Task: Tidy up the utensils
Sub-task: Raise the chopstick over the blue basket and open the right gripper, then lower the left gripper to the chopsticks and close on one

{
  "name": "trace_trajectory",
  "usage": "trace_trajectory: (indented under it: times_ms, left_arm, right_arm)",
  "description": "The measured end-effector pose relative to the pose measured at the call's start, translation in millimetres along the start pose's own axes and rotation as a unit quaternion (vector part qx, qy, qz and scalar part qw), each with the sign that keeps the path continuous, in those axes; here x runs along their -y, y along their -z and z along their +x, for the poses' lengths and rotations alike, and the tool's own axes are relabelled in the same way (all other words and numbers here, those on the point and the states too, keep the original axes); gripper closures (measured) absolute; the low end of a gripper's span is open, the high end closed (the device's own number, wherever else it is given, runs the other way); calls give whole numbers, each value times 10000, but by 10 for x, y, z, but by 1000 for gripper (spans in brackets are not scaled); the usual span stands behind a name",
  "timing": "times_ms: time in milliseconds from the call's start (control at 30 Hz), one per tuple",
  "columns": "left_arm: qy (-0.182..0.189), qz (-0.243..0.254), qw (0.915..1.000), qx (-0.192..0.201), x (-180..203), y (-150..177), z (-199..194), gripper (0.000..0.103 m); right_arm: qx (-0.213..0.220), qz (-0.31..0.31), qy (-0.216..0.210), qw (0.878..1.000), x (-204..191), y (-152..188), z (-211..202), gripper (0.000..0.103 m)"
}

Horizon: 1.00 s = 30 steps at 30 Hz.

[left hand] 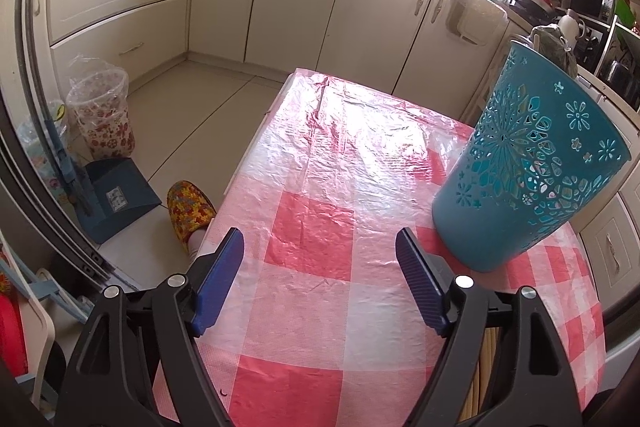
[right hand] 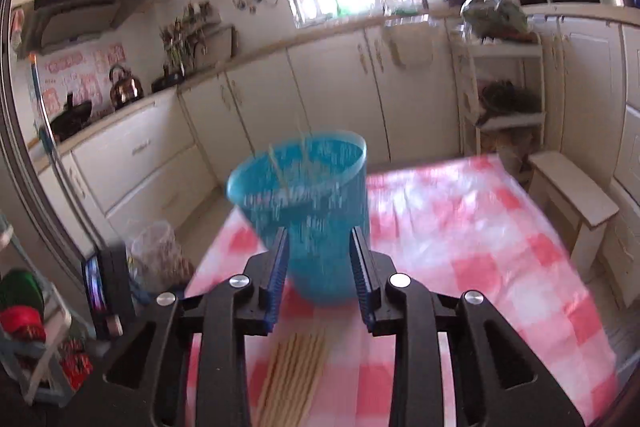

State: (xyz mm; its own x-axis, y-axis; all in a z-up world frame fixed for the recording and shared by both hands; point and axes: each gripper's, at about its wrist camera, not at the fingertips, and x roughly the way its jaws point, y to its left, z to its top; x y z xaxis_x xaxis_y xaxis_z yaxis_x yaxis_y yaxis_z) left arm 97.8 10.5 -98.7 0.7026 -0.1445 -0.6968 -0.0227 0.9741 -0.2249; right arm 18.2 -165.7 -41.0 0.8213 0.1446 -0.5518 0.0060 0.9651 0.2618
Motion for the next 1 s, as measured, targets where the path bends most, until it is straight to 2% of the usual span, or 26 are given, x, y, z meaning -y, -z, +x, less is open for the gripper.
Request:
trace_trajectory:
  times_ms: [33,100,233,500,633,767,867,933,1000]
  left_arm:
    - [-9,0,10000,-5,1,0,4,28]
    - [-24,-6,10000,-12,0,-1,8,27]
    - [-30,-43,10000,-23,-7,-7,7,26]
    - [-9,-44,10000,-19,-12,-6,6,26]
    - [4,-26,10000,-24,-8,-5,7,25]
    - [29,-14,10000,-32,-2,-1,6,25]
    - [232,109,9990,-364,33,-3,14,25]
    - [326,182,9978,-547,73,70,-52,25]
    - [352,465,9957,-713,178,192,-134,25]
  right_arm:
    - [-293,-29,13,9996,-7,134,92,80]
    - [-786,-1,17,9969,-12,321,284,81]
    - [-1172,28,107,9931,-33,401,538,86]
    - [-1344,-282,422,9896,-110,569,679,87]
    - [-1350,-516,536,9880,-130,563,690,92]
    - [-1411,-958,557,9838,-144,546,722,93]
    - [-1500,-1150,720,9793,-20,465,732,93]
    - [-1503,-1001,808,9802,163,429,704,93]
    - [-1454,-741,761,9837,310,417,665,94]
